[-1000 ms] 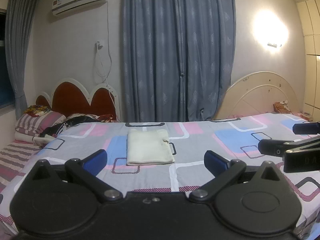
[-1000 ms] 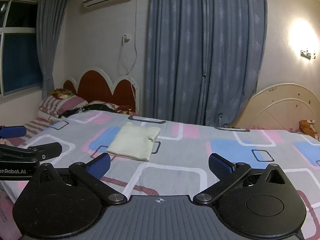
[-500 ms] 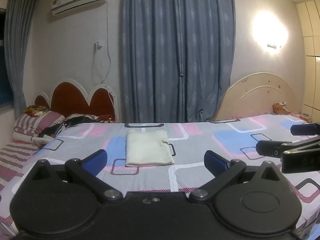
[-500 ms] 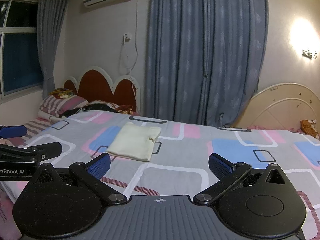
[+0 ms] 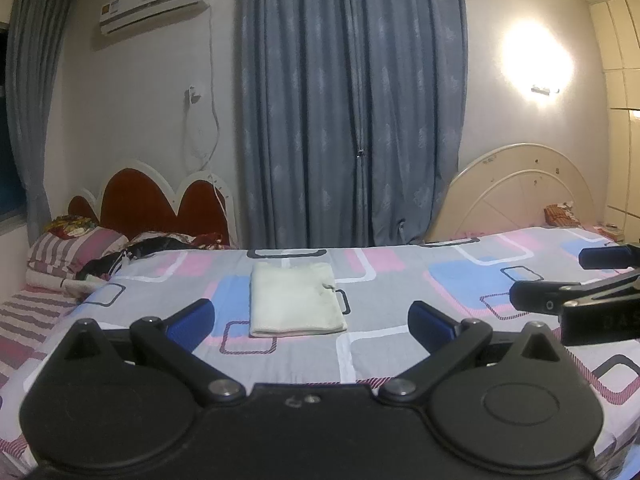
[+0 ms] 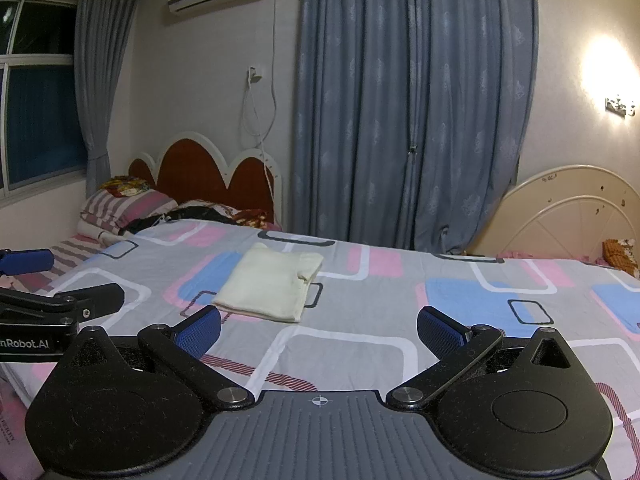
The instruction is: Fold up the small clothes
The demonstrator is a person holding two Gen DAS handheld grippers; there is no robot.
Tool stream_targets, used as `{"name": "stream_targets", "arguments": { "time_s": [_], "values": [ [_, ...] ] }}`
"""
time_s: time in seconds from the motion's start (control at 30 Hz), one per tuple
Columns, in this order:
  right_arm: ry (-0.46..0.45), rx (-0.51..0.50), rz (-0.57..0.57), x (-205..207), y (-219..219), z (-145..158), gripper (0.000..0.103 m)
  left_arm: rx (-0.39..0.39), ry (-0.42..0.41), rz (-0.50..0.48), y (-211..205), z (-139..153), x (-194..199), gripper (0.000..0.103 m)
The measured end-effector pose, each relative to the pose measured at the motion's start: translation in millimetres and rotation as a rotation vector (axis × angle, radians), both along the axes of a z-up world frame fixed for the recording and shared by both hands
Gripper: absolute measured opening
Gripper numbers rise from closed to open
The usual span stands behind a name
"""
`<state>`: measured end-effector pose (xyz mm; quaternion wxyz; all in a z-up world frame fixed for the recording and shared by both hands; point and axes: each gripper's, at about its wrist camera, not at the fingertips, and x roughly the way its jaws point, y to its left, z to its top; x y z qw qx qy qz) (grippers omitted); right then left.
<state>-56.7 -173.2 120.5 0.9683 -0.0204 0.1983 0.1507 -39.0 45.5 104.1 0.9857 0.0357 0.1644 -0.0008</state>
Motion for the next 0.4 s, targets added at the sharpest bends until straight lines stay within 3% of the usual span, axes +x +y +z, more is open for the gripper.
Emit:
{"name": "stream_targets", "arguments": {
  "time_s": [0.4],
  "values": [
    [-0.002,0.002,0.020,5.4,-1.2,-2.1,0.103,0.006,-0.001,-0.004,7.2,-0.5,4.5,0.103]
  ]
}}
